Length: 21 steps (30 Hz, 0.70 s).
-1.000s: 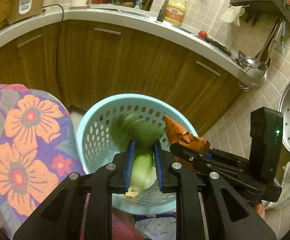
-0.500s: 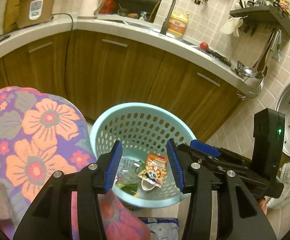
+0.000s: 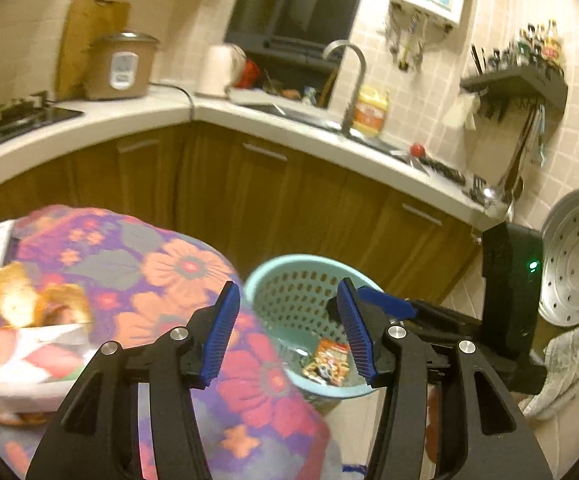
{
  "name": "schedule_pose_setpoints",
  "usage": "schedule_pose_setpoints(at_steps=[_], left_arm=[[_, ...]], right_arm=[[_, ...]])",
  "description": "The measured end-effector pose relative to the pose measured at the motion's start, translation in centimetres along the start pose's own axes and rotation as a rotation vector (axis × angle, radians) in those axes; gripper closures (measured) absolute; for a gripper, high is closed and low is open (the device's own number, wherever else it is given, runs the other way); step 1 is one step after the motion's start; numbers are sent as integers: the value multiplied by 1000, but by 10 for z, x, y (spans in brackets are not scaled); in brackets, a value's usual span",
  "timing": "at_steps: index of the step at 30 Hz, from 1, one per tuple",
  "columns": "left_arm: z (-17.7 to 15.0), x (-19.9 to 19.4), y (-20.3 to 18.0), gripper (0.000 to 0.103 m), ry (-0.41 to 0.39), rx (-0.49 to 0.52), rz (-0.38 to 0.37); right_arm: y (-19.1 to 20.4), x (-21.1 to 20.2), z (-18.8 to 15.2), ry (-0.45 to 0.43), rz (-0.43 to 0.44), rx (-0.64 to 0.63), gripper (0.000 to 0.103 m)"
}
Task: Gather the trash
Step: 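Move both tools back to the table toward the orange peel and bottle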
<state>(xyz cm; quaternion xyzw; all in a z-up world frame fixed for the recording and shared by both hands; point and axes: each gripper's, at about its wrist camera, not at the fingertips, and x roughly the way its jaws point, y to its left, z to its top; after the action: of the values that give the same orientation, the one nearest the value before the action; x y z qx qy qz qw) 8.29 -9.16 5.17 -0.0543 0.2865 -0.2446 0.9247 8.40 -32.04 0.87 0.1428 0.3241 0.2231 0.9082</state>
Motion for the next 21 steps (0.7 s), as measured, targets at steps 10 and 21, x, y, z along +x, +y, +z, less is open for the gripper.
schedule_pose_setpoints(at_steps=[10, 21], left_arm=[[-6, -99, 79, 53, -151, -120, 169], [-30, -156, 199, 48, -153, -302, 441]], right_arm=[[104, 54, 3, 79, 168, -217, 44], [155, 123, 6, 221, 328, -277, 44]])
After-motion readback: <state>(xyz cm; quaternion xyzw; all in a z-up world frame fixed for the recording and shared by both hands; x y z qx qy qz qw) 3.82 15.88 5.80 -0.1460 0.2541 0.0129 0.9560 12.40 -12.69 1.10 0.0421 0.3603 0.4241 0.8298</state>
